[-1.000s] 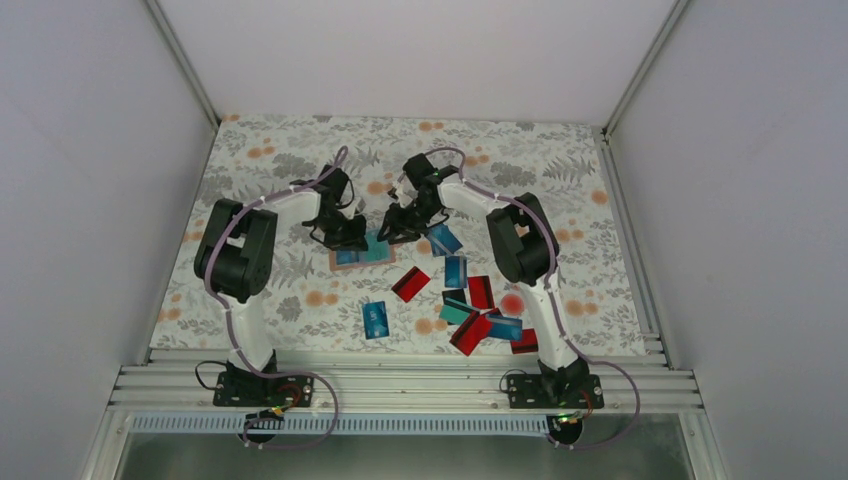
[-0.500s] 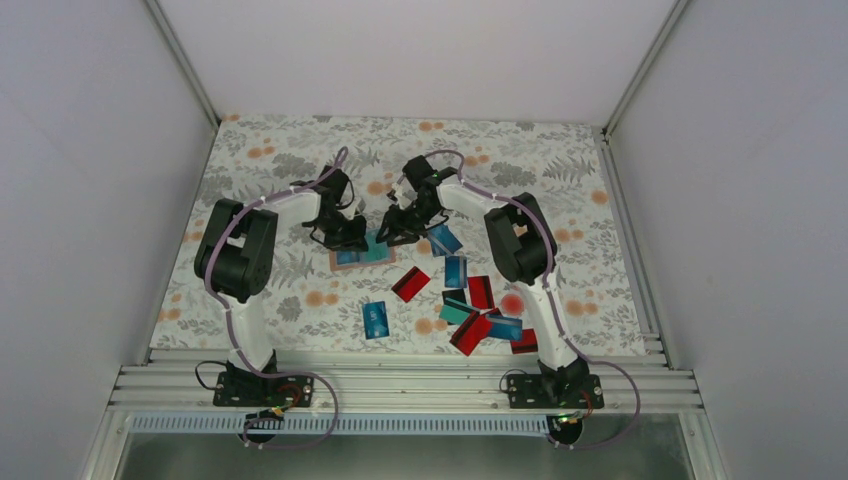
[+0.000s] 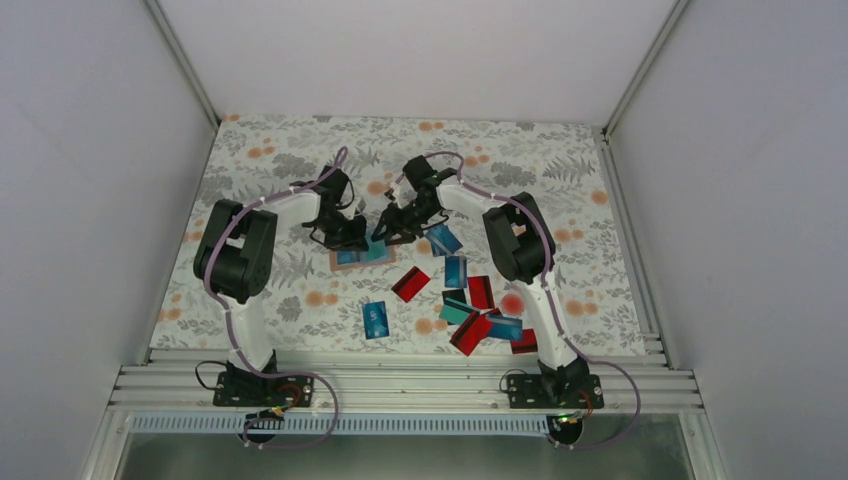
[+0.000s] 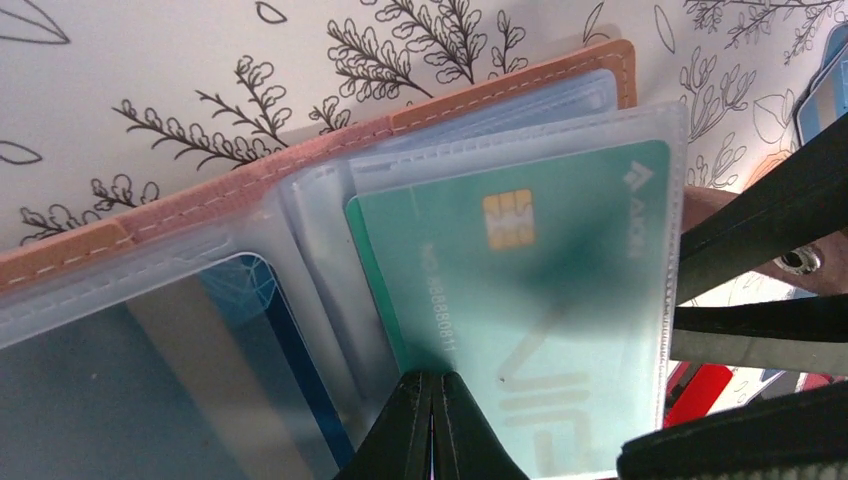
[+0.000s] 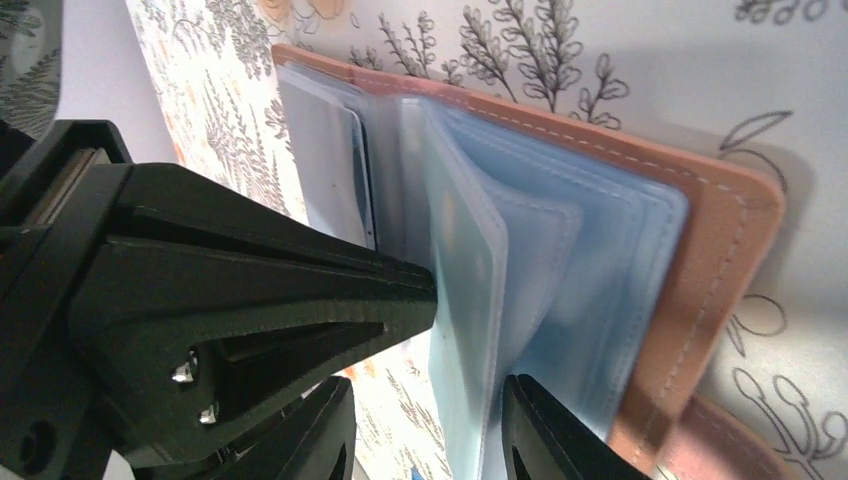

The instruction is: Put the credit cards into the card holder

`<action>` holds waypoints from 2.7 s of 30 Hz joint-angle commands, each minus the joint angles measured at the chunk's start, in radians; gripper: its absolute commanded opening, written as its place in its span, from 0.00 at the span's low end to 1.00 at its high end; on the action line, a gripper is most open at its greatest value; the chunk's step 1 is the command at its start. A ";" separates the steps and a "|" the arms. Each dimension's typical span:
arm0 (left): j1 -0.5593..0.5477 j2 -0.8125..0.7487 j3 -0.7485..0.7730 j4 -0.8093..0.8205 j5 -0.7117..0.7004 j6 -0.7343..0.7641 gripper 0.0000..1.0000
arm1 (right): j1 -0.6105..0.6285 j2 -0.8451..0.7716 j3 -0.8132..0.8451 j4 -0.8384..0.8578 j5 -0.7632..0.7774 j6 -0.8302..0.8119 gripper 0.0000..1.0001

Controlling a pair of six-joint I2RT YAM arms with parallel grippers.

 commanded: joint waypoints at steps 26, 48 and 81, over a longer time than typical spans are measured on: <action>0.068 -0.457 -0.102 -0.179 -0.195 -0.082 0.02 | 0.072 -0.002 0.079 0.086 -0.007 0.131 0.37; 0.140 -0.807 -0.278 -0.278 -0.098 0.067 0.03 | 0.314 0.019 0.427 0.080 0.192 0.285 0.46; -0.419 -0.583 -0.381 -0.044 -0.130 -0.096 0.51 | 0.279 -1.073 -1.083 -0.109 0.816 0.835 0.71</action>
